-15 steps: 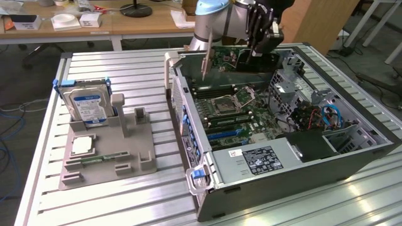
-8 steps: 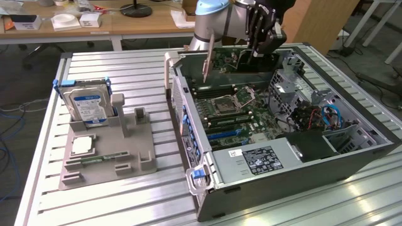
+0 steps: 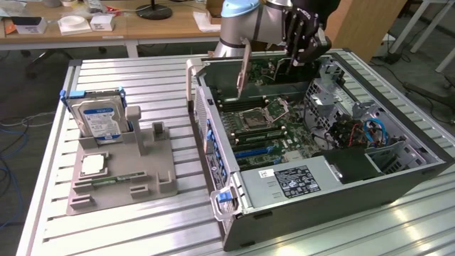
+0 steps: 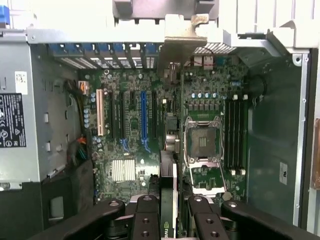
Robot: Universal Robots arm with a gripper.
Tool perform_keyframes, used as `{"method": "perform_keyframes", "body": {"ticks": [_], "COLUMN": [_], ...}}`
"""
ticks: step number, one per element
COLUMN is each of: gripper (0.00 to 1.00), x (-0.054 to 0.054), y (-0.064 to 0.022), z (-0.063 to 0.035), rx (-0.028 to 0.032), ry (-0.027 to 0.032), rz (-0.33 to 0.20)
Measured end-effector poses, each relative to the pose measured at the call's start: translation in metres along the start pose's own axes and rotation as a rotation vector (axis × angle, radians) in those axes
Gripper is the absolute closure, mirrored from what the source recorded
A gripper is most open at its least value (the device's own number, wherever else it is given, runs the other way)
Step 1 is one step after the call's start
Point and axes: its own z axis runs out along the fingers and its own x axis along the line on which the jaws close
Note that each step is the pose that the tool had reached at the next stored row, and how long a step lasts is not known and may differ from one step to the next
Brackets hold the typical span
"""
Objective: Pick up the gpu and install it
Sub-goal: 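Insert the gpu into the slot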
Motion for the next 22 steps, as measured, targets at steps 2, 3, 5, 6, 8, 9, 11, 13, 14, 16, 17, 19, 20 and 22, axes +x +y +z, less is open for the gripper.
{"method": "perform_keyframes", "body": {"ticks": [2, 3, 5, 6, 8, 9, 11, 13, 14, 16, 17, 19, 20, 22], "gripper": [0.73, 0.73, 0.73, 0.73, 0.73, 0.73, 0.73, 0.73, 0.73, 0.73, 0.73, 0.73, 0.73, 0.73], "x": [0.0, 0.0, 0.0, 0.0, 0.001, 0.001, 0.001, 0.001, 0.001, 0.001, 0.001, 0.001, 0.002, 0.004], "y": [0.0, 0.0001, 0.0002, 0.0003, 0.0004, 0.0004, 0.0005, 0.0007, 0.0008, 0.0009, 0.0009, 0.001, 0.001, 0.0009], "z": [0.0021, 0.0038, 0.0074, 0.0092, 0.0127, 0.0139, 0.017, 0.0205, 0.0221, 0.0258, 0.0276, 0.0312, 0.0329, 0.0366], "rx": [0.0021, 0.0022, 0.0025, 0.0029, 0.0047, 0.0052, 0.0054, 0.0042, 0.0024, 0.0013, 0.0011, 0.0011, 0.0009, 0.001], "ry": [-0.0002, -0.0002, 0.0, 0.0003, 0.0013, 0.0018, 0.0017, 0.0017, 0.0013, 0.0007, 0.0005, 0.0004, 0.0006, 0.0005], "rz": [0.0, 0.001, 0.008, 0.018, 0.057, 0.071, 0.074, 0.064, 0.049, 0.03, 0.026, 0.026, 0.026, 0.026]}}
